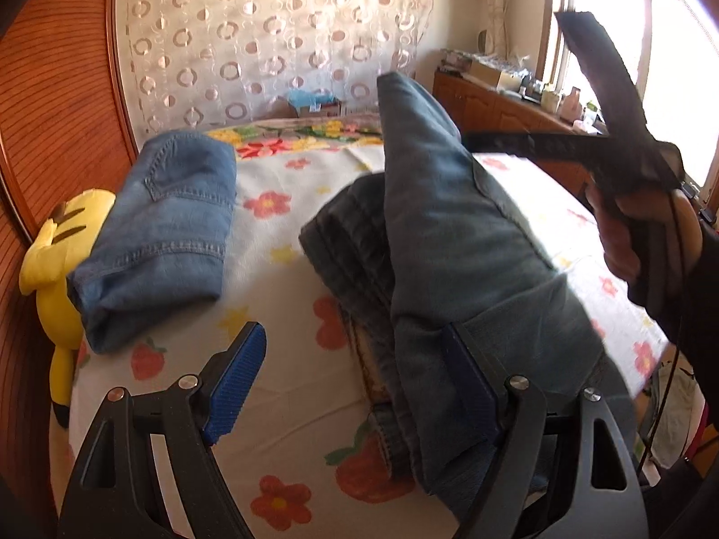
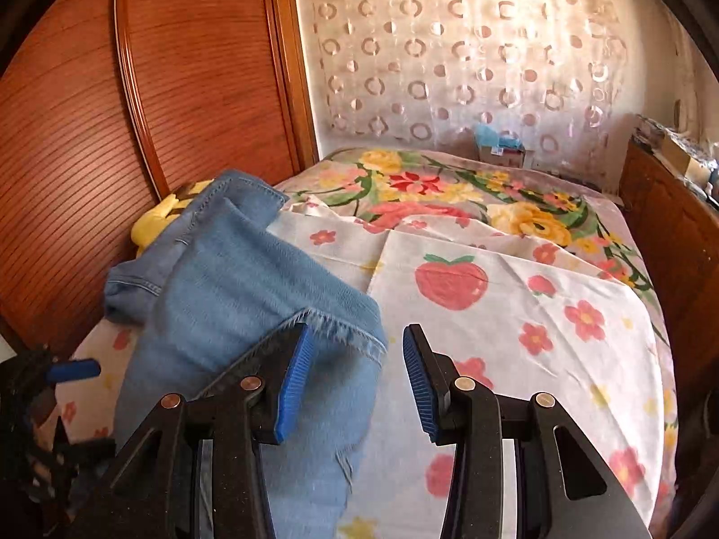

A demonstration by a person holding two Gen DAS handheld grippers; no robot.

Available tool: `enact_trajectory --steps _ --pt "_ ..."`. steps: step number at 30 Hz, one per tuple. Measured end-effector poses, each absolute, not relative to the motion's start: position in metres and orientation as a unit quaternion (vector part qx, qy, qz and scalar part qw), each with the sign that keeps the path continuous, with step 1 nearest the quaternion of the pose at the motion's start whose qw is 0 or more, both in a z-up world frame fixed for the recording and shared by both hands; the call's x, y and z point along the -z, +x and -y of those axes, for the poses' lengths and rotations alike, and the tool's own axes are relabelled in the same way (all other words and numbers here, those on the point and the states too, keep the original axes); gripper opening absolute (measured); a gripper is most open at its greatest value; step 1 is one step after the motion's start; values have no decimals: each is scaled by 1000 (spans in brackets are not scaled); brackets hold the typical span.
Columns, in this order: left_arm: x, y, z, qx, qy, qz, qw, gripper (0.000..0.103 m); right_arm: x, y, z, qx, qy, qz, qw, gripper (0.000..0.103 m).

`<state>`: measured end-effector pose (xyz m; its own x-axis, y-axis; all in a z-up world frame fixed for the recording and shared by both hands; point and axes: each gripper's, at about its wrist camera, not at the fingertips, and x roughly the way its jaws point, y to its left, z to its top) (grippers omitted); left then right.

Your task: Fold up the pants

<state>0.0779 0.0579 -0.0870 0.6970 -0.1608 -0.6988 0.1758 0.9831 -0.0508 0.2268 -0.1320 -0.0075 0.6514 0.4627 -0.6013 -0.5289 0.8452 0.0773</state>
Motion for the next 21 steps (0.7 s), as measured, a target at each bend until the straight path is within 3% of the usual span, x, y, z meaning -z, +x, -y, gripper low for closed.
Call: enact_trajectory --steps 8,17,21 --pt "97 72 -66 80 6 -391 917 82 23 240 95 -292 -104 -345 886 44" --pt "74 80 -64 84 7 -366 927 82 11 230 113 -295 -74 -338 890 45" --pt "62 92 -53 99 9 -355 929 82 3 207 143 -300 -48 -325 896 63"
